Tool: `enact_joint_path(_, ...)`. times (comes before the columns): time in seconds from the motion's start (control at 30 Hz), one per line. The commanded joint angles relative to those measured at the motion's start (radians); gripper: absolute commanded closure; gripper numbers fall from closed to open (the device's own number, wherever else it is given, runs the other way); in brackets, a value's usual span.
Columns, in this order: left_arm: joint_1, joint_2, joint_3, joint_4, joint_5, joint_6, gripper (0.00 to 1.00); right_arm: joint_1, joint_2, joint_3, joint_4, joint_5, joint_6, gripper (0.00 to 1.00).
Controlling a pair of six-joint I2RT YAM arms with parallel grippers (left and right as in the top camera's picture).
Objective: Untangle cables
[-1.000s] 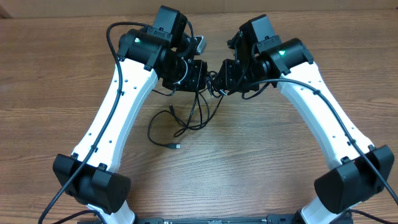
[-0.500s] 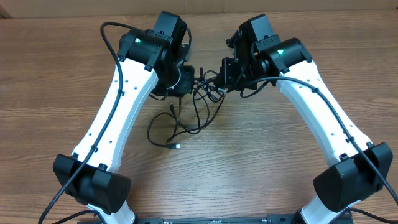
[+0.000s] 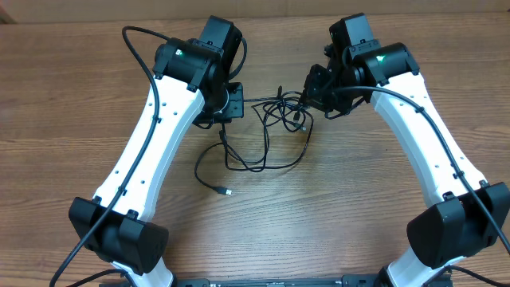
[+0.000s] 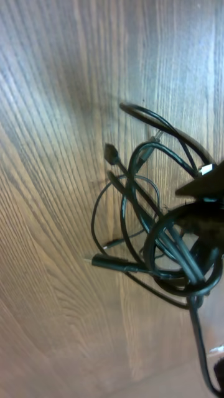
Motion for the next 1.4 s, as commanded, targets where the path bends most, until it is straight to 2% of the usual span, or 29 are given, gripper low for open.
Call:
enact_joint_path(0.0,0.036,0.004,0.011,-0.019,-0.137,-0.044,0.96,-0.052,-0.003,0.004,-0.002,0.118,0.006,0.88)
enact_joint_path(0.2,0.035,0.004,0.011,-0.005,-0.093,-0.042,0.95,-0.052,-0.003,0.004,0.038,-0.18,-0.185,0.88)
enact_joint_path(0.37,0.032,0.004,0.011,-0.003,-0.092,-0.04,0.94,-0.052,-0.003,0.004,0.05,-0.377,-0.275,0.96)
enact_joint_path(0.53,0.032,0.004,0.011,-0.002,-0.092,-0.04,0.94,-0.052,-0.003,0.004,0.049,-0.605,-0.433,0.96)
enact_joint_path(0.87,0.032,0.004,0.011,-0.003,-0.092,-0.04,0.92,-0.036,-0.003,0.004,0.051,-0.618,-0.454,0.96)
enact_joint_path(1.07,0.031,0.004,0.011,0.002,-0.054,-0.009,0.96,-0.036,-0.002,0.0,0.048,-0.391,-0.38,0.64)
enact_joint_path(1.2,0.022,-0.005,0.011,0.061,0.126,0.119,0.96,-0.036,-0.001,-0.019,0.05,-0.191,-0.262,0.21)
enact_joint_path(1.23,0.021,-0.013,0.011,0.079,0.164,0.148,0.96,-0.036,-0.001,-0.024,0.051,-0.155,-0.248,0.15)
enact_joint_path(1.37,0.018,-0.072,0.014,0.141,0.245,0.197,0.96,-0.037,0.0,-0.042,0.053,-0.065,-0.22,0.05)
